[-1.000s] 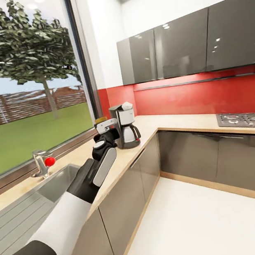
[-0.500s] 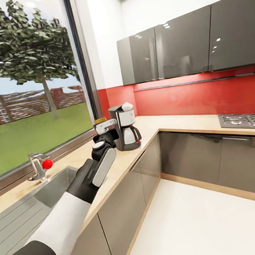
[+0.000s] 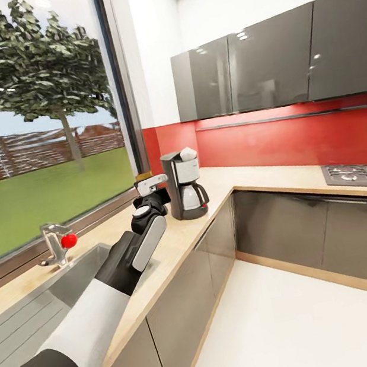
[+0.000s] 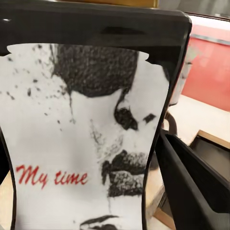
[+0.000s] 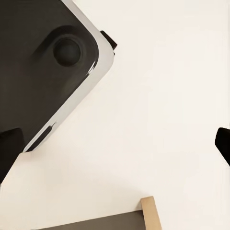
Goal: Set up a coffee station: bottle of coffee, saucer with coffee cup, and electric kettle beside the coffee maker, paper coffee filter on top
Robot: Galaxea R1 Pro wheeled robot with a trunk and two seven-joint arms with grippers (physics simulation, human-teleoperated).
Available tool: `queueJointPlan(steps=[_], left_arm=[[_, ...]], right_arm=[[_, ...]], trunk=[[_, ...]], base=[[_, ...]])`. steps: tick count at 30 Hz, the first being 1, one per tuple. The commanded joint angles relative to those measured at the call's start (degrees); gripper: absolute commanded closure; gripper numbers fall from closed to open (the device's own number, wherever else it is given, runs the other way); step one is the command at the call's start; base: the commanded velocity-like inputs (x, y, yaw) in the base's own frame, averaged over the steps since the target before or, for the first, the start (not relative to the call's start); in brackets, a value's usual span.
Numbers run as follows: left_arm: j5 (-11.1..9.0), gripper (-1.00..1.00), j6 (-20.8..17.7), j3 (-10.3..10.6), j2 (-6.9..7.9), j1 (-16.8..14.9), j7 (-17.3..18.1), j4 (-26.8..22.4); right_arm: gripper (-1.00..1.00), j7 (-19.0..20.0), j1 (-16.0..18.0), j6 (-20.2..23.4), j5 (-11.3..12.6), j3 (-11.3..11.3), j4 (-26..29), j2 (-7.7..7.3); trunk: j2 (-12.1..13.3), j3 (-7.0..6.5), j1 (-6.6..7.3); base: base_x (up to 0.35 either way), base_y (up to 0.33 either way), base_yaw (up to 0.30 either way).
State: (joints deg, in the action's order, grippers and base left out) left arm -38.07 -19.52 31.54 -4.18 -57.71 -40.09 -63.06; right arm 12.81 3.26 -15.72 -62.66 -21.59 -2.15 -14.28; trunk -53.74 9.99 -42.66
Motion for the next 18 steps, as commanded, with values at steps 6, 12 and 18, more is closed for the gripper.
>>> queueJointPlan(steps=[6, 12, 18], left_arm=[[-0.2, 1.00, -0.3, 0.1, 0.04, 0.0, -0.1, 0.9], [-0.2, 1.00, -0.3, 0.2, 0.05, 0.0, 0.0, 1.9], [-0.2, 1.00, -0.3, 0.2, 0.05, 0.0, 0.0, 2.0]], right_arm=[[-1.00, 0.1, 0.1, -0.2, -0.3, -0.5, -0.1, -0.05], [-1.00, 0.1, 0.1, -0.3, -0.3, -0.5, -0.1, -0.05], [-1.00, 0.1, 0.1, -0.2, -0.3, -0.5, -0.1, -0.05]], trunk=[[-0.1, 0.08, -0.04], [-0.1, 0.08, -0.04], [-0.1, 0.08, -0.04]], base=[[0.244, 0.162, 0.000], [0.098, -0.042, 0.046], [0.057, -0.037, 0.204]])
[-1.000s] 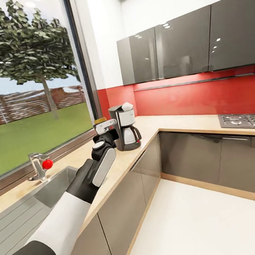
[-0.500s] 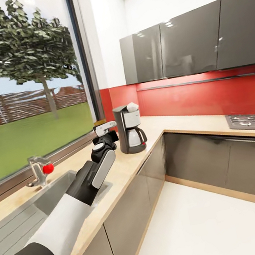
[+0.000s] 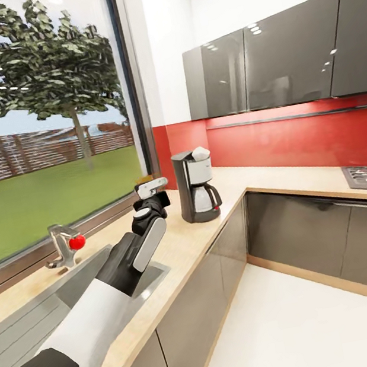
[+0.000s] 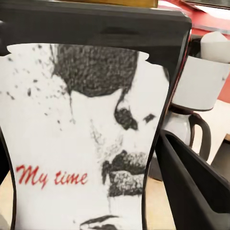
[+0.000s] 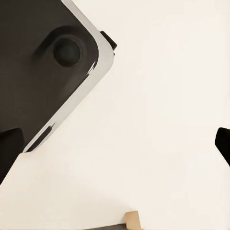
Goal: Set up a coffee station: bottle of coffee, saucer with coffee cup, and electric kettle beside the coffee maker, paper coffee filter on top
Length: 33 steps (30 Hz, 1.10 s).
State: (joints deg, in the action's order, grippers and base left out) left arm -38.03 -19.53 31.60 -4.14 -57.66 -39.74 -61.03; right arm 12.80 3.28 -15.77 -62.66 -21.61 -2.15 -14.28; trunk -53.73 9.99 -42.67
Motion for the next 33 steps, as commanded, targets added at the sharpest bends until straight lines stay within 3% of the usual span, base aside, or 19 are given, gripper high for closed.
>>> queueJointPlan(steps=[1, 10, 14, 16, 17, 33], left_arm=[[-0.2, 1.00, -0.2, 0.1, 0.01, -0.1, -0.3, 0.0], [-0.2, 1.00, -0.2, 0.1, 0.01, -0.1, 0.8, 0.8], [-0.2, 1.00, -0.2, 0.1, -0.01, -0.1, 4.3, 2.0], [-0.2, 1.00, -0.1, 0.1, 0.00, -0.1, 9.7, 4.1], [-0.2, 1.00, -0.1, 0.1, 0.00, -0.1, 10.1, 4.4], [-0.2, 1.00, 3.5, 0.3, 0.01, -0.1, 13.2, 9.6]], right_arm=[[-1.00, 0.1, 0.1, -0.2, -0.3, -0.5, -0.1, -0.05], [-1.00, 0.1, 0.1, -0.2, -0.3, -0.5, -0.1, -0.05], [-1.00, 0.1, 0.1, -0.2, -0.3, -0.5, -0.1, -0.05], [-1.00, 0.1, 0.1, -0.2, -0.3, -0.5, -0.1, -0.05], [-1.00, 0.1, 0.1, -0.2, -0.3, -0.5, -0.1, -0.05], [-1.00, 0.1, 0.1, -0.1, -0.3, -0.5, -0.1, -0.05]], trunk=[[-0.1, 0.09, -0.02], [-0.1, 0.09, -0.02], [-0.1, 0.09, -0.02], [-0.1, 0.09, -0.02], [-0.1, 0.09, -0.02], [-0.1, 0.09, -0.02]], base=[[0.139, -0.099, 0.121], [0.195, -0.148, 0.051], [0.048, -0.036, 0.197], [0.010, -0.008, 0.076], [0.003, -0.002, 0.024], [0.048, 0.000, 0.003]])
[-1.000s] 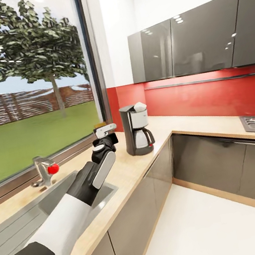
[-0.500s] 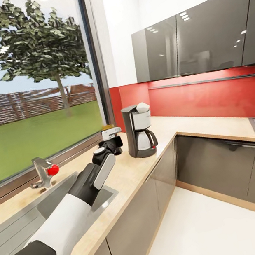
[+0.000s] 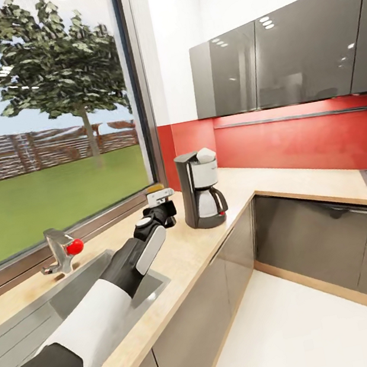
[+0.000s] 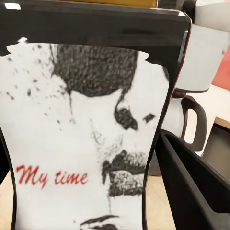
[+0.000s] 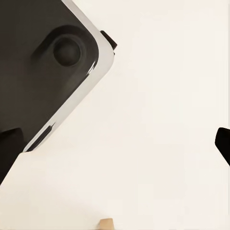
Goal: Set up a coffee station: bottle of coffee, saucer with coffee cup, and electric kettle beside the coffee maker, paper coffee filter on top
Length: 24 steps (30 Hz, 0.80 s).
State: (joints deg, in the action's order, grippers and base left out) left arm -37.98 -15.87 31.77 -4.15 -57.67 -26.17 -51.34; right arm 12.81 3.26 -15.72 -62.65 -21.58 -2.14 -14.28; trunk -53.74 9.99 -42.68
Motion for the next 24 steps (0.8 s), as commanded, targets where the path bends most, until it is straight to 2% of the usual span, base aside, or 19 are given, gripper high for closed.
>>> queueJointPlan(steps=[1, 6, 24], left_arm=[[-0.3, 1.00, -0.1, 0.2, 0.02, -0.1, -0.4, 0.1], [-0.2, 1.00, 0.1, 0.2, 0.01, -0.1, -0.2, 1.7], [-0.2, 1.00, 0.1, 0.3, -0.06, -0.1, -0.2, 2.2]], right_arm=[[-1.00, 0.1, 0.1, -0.2, -0.3, -0.5, -0.1, -0.05], [-1.00, 0.1, 0.1, -0.2, -0.3, -0.5, -0.1, -0.05], [-1.00, 0.1, 0.1, -0.3, -0.3, -0.4, -0.1, -0.05]], trunk=[[-0.1, 0.08, -0.02], [-0.1, 0.08, -0.02], [-0.1, 0.08, -0.02]], base=[[0.076, 0.000, 0.000], [0.081, 0.000, 0.000], [0.040, 0.000, 0.000]])
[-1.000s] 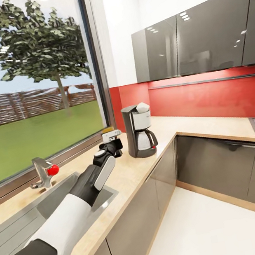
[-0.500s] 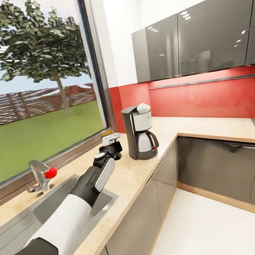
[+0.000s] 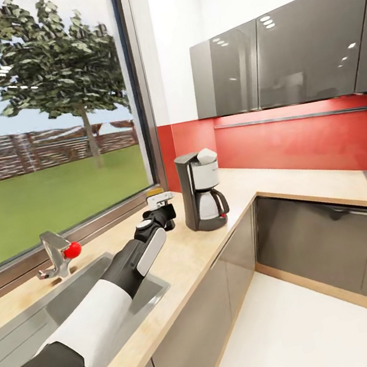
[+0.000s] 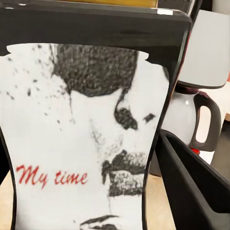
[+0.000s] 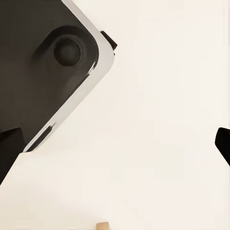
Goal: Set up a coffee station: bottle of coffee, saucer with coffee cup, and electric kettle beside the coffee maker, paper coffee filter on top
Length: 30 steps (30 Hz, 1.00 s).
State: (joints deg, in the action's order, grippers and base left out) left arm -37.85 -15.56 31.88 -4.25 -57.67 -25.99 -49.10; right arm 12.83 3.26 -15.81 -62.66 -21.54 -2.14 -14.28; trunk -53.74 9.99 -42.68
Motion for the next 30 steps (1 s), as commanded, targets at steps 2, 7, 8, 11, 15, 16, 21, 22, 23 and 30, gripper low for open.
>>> queueJointPlan(steps=[2, 7, 8, 11, 15, 16, 21, 22, 23, 30], left_arm=[[-0.3, 1.00, -0.2, 0.2, 0.03, -0.1, -0.4, -0.1], [-0.3, 1.00, -0.2, 0.2, 0.03, -0.1, -0.4, -0.1], [-0.3, 1.00, -0.2, 0.2, 0.03, -0.1, -0.4, -0.1], [-0.3, 1.00, -0.2, 0.2, 0.03, -0.1, -0.4, -0.1], [-0.3, 1.00, -0.2, 0.1, 0.03, -0.1, -0.5, -0.1], [-0.3, 1.00, -0.2, 0.1, 0.03, -0.1, -0.5, -0.1], [-0.3, 1.00, -0.2, 0.1, 0.03, -0.1, -0.5, -0.1], [-0.3, 1.00, -0.2, 0.1, 0.03, -0.1, -0.5, -0.1], [-0.3, 1.00, -0.2, 0.1, 0.03, -0.1, -0.5, 0.0], [-0.3, 1.00, -0.2, 0.0, 0.10, -0.1, -0.4, 0.1]], right_arm=[[-1.00, 0.1, 0.1, -0.2, -0.3, -0.5, -0.1, -0.05], [-1.00, 0.1, 0.1, -0.2, -0.3, -0.5, -0.1, -0.05], [-1.00, 0.1, 0.1, -0.2, -0.3, -0.5, -0.1, -0.05], [-1.00, 0.1, 0.1, -0.2, -0.3, -0.5, -0.1, -0.05], [-1.00, 0.1, 0.1, -0.2, -0.3, -0.5, -0.1, -0.05], [-1.00, 0.1, 0.1, -0.2, -0.3, -0.5, -0.1, -0.05], [-1.00, 0.1, 0.1, -0.2, -0.3, -0.5, -0.1, -0.05], [-1.00, 0.2, 0.1, -0.2, -0.3, -0.4, -0.1, -0.05], [-1.00, 0.2, 0.1, -0.2, -0.3, -0.4, -0.1, -0.05], [-1.00, 0.2, 0.1, -0.3, -0.3, -0.4, -0.1, -0.05]], trunk=[[-0.1, 0.09, -0.02], [-0.1, 0.09, -0.02], [-0.1, 0.09, -0.02], [-0.1, 0.09, -0.02], [-0.1, 0.09, -0.02], [-0.1, 0.09, -0.02], [-0.1, 0.09, -0.02], [-0.1, 0.09, -0.02], [-0.1, 0.09, -0.02], [-0.1, 0.09, -0.02]], base=[[0.059, 0.000, 0.000], [0.133, -0.063, 0.000], [0.196, -0.105, 0.000], [0.100, -0.054, 0.000], [0.053, -0.066, 0.000], [0.079, -0.106, 0.000], [0.040, -0.050, 0.000], [0.003, -0.004, 0.000], [0.003, -0.003, 0.000], [0.094, 0.021, 0.000]])
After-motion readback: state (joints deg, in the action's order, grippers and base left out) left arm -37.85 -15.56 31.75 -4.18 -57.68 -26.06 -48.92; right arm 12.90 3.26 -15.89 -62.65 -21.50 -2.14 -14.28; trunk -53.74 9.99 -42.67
